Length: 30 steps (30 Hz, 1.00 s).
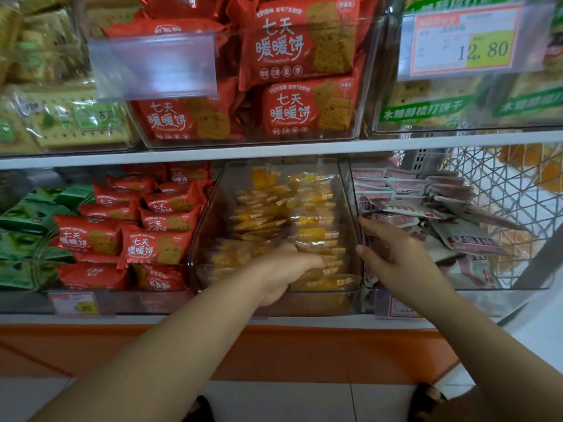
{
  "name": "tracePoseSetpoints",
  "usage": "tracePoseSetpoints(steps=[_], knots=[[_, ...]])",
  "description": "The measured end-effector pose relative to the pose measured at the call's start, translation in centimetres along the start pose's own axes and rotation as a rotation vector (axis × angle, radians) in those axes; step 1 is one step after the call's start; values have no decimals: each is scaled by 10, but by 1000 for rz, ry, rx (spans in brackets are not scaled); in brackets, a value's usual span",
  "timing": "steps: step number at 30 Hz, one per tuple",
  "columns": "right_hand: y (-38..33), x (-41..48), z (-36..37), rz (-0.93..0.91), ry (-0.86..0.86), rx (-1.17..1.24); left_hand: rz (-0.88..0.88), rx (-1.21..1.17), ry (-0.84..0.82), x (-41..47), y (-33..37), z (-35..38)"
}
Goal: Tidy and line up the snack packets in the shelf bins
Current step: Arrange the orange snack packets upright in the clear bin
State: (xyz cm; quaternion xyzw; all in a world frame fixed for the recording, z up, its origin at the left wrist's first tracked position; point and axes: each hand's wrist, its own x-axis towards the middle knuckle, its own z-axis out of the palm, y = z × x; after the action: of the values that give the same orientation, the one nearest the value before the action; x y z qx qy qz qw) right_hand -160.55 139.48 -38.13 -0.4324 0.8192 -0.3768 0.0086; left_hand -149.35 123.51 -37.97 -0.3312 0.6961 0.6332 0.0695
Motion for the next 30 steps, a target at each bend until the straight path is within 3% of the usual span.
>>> tracePoseSetpoints(steps=[8,13,22,30], knots=[[7,0,5,-25,12,60,11,82,87,16,0,14],[8,-2,6,-53,23,35,57,197,51,12,-6,10],[10,-1,4,-55,-2,47,85,14,-31,16,-5,-3],[10,6,5,-32,45,40,70,4,-117,18,1,-15]])
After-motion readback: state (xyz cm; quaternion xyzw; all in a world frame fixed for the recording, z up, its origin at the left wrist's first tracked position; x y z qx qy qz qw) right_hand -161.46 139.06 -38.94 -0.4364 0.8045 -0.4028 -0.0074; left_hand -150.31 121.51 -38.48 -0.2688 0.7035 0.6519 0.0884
